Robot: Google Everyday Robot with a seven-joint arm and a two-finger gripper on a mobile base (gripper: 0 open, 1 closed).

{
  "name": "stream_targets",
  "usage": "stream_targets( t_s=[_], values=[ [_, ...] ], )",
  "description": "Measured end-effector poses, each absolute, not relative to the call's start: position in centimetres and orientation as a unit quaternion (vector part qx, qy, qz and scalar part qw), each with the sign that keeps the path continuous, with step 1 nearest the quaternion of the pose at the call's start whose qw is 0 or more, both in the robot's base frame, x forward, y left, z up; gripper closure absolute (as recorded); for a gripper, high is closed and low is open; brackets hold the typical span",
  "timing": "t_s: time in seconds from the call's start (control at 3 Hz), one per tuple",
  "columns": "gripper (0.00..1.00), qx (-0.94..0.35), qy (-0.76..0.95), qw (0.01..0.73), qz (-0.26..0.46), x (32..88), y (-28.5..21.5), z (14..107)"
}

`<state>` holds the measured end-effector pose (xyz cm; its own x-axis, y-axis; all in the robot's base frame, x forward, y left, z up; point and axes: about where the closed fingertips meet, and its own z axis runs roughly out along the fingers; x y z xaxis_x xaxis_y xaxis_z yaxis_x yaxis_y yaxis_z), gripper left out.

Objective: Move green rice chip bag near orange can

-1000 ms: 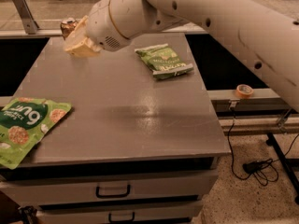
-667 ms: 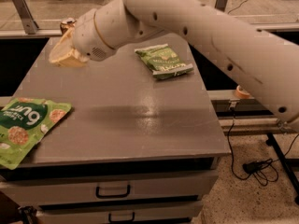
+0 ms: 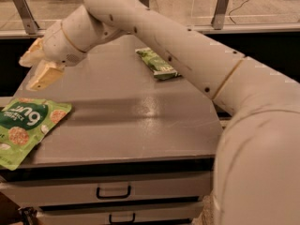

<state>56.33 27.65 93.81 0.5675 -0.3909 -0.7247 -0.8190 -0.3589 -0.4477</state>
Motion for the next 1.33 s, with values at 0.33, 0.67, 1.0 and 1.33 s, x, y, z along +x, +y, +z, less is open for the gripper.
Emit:
stream_targets(
  t_s=[0.33,0.67,1.0,1.33],
  values=[
    [0.0,-0.807,0.372,0.373,0.265,55.8,28.6,92.2],
    [0.0,-0.844,0.342,0.311,0.273,53.3,29.8,89.6],
    [0.0,-0.877,0.312,0.254,0.265,50.9,30.5,87.0],
    [0.0,-0.905,0.284,0.204,0.243,48.7,31.2,84.6]
  ],
)
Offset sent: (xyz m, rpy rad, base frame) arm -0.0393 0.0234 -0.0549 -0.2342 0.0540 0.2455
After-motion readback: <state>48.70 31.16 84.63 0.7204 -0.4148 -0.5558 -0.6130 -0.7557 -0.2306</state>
